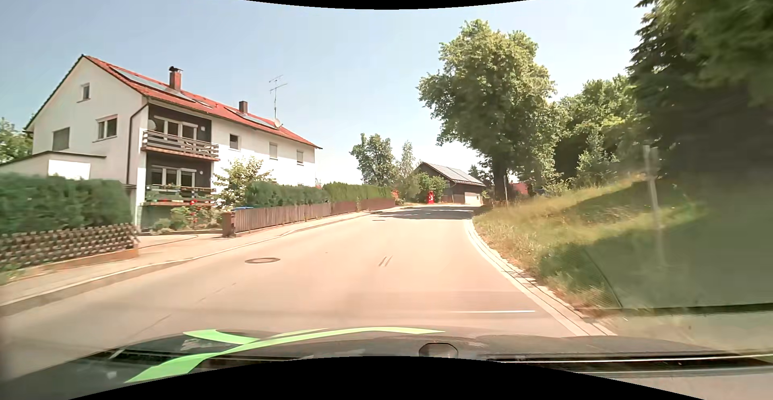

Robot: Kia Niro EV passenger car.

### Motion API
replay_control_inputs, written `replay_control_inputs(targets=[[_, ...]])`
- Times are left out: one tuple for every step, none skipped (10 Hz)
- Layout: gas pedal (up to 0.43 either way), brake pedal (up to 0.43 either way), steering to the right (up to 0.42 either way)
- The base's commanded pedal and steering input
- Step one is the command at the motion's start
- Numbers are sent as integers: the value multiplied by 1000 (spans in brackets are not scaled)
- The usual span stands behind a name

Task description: Follow the waypoints while adhering to traffic rules and regulations

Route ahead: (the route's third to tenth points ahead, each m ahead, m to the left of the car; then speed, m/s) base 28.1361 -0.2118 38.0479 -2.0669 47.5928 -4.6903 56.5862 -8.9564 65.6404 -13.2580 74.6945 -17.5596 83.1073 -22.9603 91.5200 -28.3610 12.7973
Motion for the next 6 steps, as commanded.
replay_control_inputs(targets=[[268, 0, 35], [268, 0, 35], [280, 0, 34], [280, 0, 33], [280, 0, 30], [280, 0, 30]])
